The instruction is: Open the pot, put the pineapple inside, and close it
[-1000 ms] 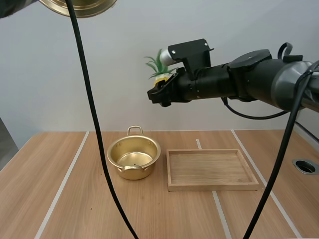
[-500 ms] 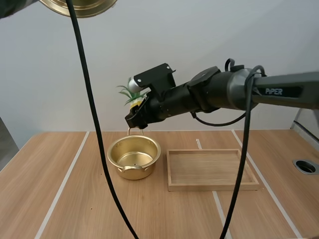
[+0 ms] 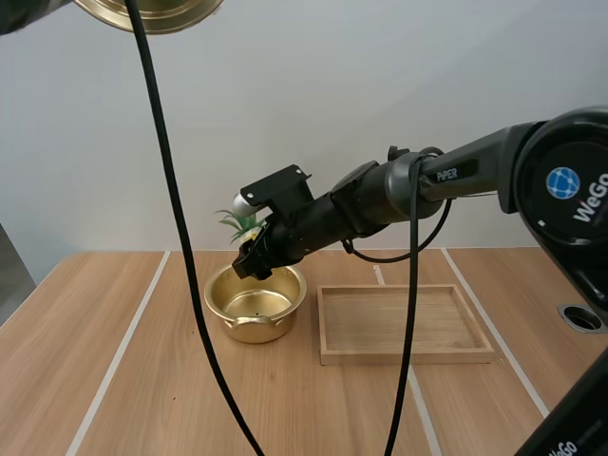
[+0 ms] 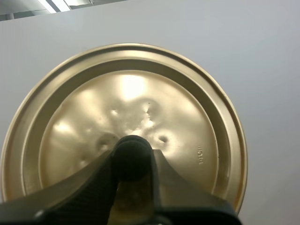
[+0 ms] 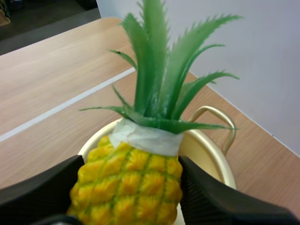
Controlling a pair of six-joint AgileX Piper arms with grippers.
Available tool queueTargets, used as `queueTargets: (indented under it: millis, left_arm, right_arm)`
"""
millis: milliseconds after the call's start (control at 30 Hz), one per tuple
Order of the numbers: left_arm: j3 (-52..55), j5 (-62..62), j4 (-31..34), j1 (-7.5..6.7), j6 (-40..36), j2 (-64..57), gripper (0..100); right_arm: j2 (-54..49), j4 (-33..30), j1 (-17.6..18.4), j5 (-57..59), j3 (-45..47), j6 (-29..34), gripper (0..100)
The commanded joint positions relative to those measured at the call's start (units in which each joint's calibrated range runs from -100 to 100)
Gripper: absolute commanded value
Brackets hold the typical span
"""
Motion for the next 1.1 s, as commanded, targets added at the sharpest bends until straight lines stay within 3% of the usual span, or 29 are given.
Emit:
queueTargets:
  millis: [0,467,1067]
  left_arm:
    - [-0.3,-1.4,0.0,0.0,-0.4,-0.3,0]
    - [-0.3,-1.4,0.0,0.0,-0.4,-0.3,0]
    - [-0.3,-1.4,0.0,0.0,-0.4,-0.3,0]
  right_arm:
    - [1.4,0.6,0.1,-0.3,-0.5,-0.7,0]
    - [8.3,1.3,2.4,-4.5,-0.5,-3.9,0]
    - [14.5,1.9,2.4,-12.2,-0.5,-6.4,0]
